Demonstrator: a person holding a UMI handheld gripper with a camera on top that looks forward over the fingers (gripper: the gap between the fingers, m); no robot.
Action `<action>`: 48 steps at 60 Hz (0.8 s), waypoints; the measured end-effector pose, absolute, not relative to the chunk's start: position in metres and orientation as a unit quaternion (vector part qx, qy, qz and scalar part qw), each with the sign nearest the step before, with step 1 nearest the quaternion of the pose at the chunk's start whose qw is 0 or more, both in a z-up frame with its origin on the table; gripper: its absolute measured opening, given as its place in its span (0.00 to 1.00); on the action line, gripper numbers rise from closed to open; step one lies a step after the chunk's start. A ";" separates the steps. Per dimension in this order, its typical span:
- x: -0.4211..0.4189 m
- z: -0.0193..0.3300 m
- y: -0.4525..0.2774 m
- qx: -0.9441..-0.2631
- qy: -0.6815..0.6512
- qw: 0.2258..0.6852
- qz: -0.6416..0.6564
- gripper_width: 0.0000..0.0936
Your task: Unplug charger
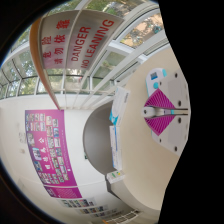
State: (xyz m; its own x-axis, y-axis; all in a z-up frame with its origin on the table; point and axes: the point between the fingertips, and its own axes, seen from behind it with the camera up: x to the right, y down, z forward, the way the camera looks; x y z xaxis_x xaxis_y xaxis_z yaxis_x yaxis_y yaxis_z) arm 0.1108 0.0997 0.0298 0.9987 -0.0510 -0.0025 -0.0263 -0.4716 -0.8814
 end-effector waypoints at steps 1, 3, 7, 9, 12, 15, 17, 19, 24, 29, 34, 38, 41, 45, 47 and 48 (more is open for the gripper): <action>0.112 0.043 0.099 -0.850 0.023 0.526 -0.013 0.05; 0.115 0.077 0.102 -0.827 0.018 0.562 -0.023 0.05; 0.113 0.152 0.114 -0.784 0.001 0.621 -0.029 0.05; 0.111 0.183 0.118 -0.770 -0.001 0.638 -0.017 0.05; 0.120 0.223 0.120 -0.754 0.001 0.657 -0.006 0.05; 0.137 0.245 0.119 -0.748 0.004 0.664 -0.013 0.05; 0.153 0.250 0.117 -0.749 0.007 0.662 -0.020 0.05; 0.169 0.248 0.114 -0.755 0.009 0.655 -0.027 0.05; 0.208 0.210 0.105 -0.785 0.009 0.617 -0.052 0.05; 0.243 0.139 0.090 -0.818 -0.012 0.568 -0.084 0.06; 0.247 0.092 0.064 -0.845 -0.040 0.524 -0.102 0.06; 0.252 0.054 0.056 -0.857 -0.064 0.500 -0.109 0.07; 0.247 0.035 0.051 -0.862 -0.083 0.489 -0.107 0.08; 0.244 0.016 0.047 -0.865 -0.106 0.478 -0.108 0.09; 0.243 0.009 0.046 -0.867 -0.114 0.473 -0.109 0.10; 0.242 0.005 0.045 -0.868 -0.116 0.470 -0.109 0.11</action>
